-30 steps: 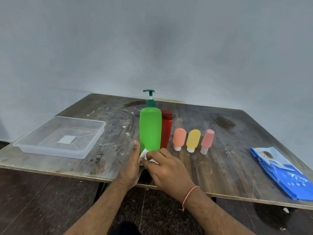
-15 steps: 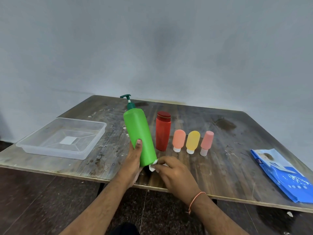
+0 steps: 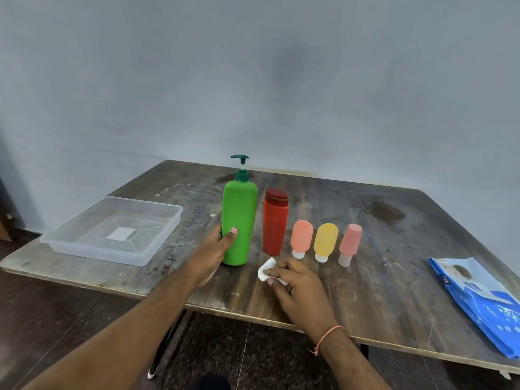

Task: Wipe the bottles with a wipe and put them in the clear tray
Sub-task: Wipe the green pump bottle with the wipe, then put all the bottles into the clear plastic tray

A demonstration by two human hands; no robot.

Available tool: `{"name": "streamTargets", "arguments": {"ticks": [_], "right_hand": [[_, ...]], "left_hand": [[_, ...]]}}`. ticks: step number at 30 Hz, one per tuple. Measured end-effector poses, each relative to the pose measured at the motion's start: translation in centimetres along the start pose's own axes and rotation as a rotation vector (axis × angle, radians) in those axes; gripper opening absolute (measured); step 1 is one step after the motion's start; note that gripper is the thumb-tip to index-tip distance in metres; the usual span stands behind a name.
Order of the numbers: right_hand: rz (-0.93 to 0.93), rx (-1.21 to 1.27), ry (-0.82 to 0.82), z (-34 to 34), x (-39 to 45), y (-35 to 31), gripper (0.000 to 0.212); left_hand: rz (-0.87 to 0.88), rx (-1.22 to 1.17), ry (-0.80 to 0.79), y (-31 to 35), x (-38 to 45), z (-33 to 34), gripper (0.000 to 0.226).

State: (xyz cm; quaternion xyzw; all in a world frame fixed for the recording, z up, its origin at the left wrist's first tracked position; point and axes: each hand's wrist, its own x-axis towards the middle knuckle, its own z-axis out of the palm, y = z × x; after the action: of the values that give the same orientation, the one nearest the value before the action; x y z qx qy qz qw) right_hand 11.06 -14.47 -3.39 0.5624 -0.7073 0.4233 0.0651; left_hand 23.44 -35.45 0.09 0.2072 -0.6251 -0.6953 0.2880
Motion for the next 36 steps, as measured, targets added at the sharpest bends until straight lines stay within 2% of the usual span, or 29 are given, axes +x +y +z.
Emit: {"name": "streamTargets", "arguments": {"ticks": [9, 15, 19, 21, 23, 25, 26, 28, 31, 34, 36], "right_hand": [[0.076, 0.08, 0.006, -0.1, 0.1, 0.1, 0.02], [0.095, 0.097, 0.012, -0.2, 0.1, 0.0, 0.02], [0.131, 0.14, 0.026, -0.4, 0.2, -0.1, 0.021], [0.162, 0.167, 0.038, -0.6, 0.3, -0.1, 0.022], [0.19, 0.199, 0.051, -0.7, 0.3, -0.1, 0.023], [0.202, 0.225, 0.063, -0.8, 0.2, -0.4, 0.024], [0.214, 0.247, 0.067, -0.9, 0.3, -0.4, 0.026], [0.239, 0.294, 0.077, -0.9, 0.2, -0.4, 0.027], [0.298, 0.44, 0.092, -1.2, -0.1, -0.4, 0.029], [0.4, 0.624, 0.098, -2.5, -1.0, -0.8, 0.034], [0.419, 0.635, 0.119, -3.9, -1.9, -0.8, 0.038]], "left_hand": [[0.013, 0.188, -0.149, 2.1, 3.0, -3.3, 0.042], [-0.034, 0.216, -0.216, 2.6, 4.1, -4.1, 0.058], [0.016, 0.267, -0.209, 2.5, 3.7, -4.4, 0.071], [0.114, 0.373, -0.136, 2.4, 2.7, -3.5, 0.088], [0.27, 0.45, 0.07, 1.9, 0.8, -1.8, 0.1], [0.451, 0.5, 0.286, 0.8, -1.3, -0.6, 0.1], [0.524, 0.554, 0.333, 0.3, -2.2, -0.2, 0.098], [0.634, 0.71, 0.269, -0.4, -4.1, 0.6, 0.091], [0.76, 0.859, 0.023, -0.4, -5.8, 2.4, 0.08], [0.757, 0.884, -0.181, -0.2, -5.7, 4.4, 0.066], [0.746, 0.883, -0.298, -0.4, -5.3, 5.6, 0.053]]}}
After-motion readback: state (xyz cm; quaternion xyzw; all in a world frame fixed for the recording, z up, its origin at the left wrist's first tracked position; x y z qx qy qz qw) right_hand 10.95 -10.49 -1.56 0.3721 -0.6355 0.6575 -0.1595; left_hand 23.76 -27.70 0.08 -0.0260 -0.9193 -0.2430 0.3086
